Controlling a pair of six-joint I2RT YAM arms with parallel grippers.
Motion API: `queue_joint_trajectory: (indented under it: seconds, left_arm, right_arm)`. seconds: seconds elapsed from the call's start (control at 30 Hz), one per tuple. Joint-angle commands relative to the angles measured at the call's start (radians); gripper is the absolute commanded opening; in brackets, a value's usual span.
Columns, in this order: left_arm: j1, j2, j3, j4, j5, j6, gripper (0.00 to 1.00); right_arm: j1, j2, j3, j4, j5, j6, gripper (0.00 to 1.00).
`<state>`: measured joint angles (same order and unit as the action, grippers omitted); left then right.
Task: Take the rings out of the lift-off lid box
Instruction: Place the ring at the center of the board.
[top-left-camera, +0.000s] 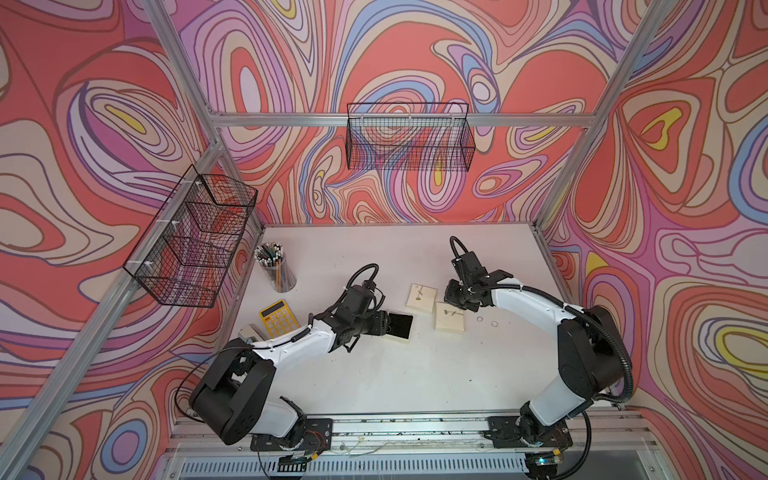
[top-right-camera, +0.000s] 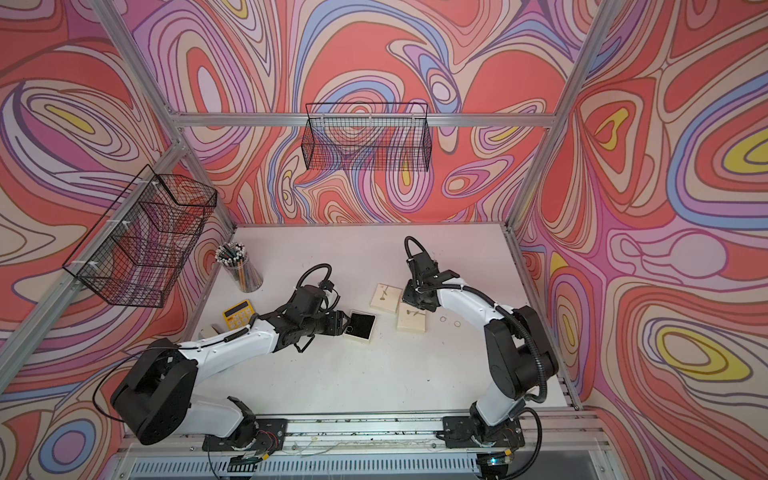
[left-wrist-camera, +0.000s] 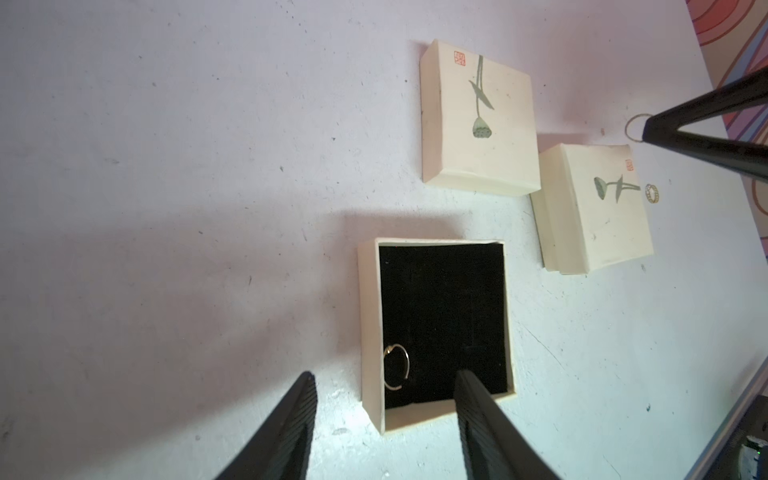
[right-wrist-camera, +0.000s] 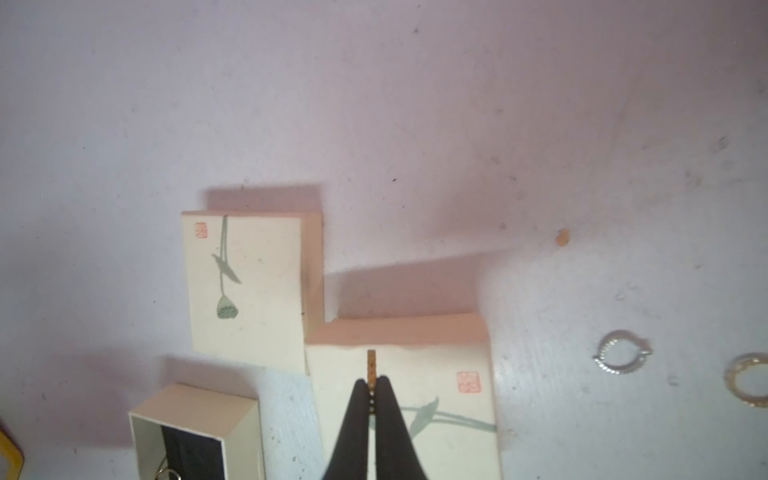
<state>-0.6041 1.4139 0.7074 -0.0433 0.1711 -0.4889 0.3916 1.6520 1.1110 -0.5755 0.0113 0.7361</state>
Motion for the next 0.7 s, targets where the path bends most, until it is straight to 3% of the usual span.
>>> queue_joint_trajectory:
  seconds: [0.0,0.43,0.47,0.6,0.67]
  left_arm:
    - [-0.003,-0.038,-0.021,-0.035,-0.009,0.015,0.58]
    - [-0.005,-0.091,-0.049,-0.038,-0.029,0.037,0.59]
    - [-0.003,-0.097,-0.049,-0.044,-0.038,0.039,0.59]
    - [-0.004,-0.11,-0.049,-0.056,-0.056,0.05,0.59]
    - [-0.004,-0.11,-0.05,-0.058,-0.063,0.053,0.6]
  right_arm:
    - [-0.035,0.021,-0.022,0.009,0.026,-0.03,0.0]
    - [-0.075,0.175,0.01,0.029,0.101,-0.036,0.02]
    - [-0.073,0.177,0.008,0.029,0.096,-0.036,0.15]
    - [-0.074,0.145,-0.011,0.03,0.089,-0.037,0.41]
    - [-0.071,0.111,-0.014,0.015,0.109,-0.046,0.68]
